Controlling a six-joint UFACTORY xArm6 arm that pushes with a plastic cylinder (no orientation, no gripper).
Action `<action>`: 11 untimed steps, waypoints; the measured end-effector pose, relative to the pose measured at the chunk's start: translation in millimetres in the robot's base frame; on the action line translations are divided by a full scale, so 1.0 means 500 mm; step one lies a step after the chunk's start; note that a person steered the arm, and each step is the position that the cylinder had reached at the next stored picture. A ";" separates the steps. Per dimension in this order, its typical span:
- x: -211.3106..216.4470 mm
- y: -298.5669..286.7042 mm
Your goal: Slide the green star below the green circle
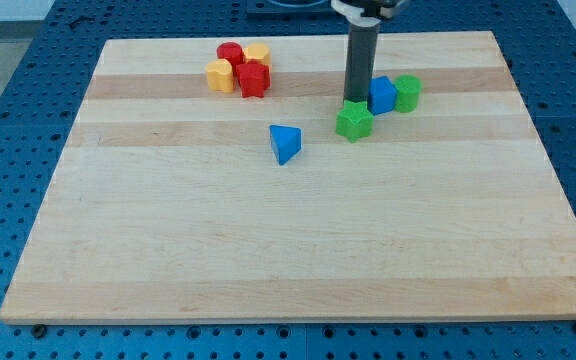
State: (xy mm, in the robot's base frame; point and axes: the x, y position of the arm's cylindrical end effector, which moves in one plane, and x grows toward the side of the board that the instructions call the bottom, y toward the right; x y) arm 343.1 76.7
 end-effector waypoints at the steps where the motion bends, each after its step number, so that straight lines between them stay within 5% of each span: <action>1: 0.000 0.015; 3: -0.024 -0.091; 4: 0.029 -0.122; 5: 0.087 -0.083; 11: 0.093 0.125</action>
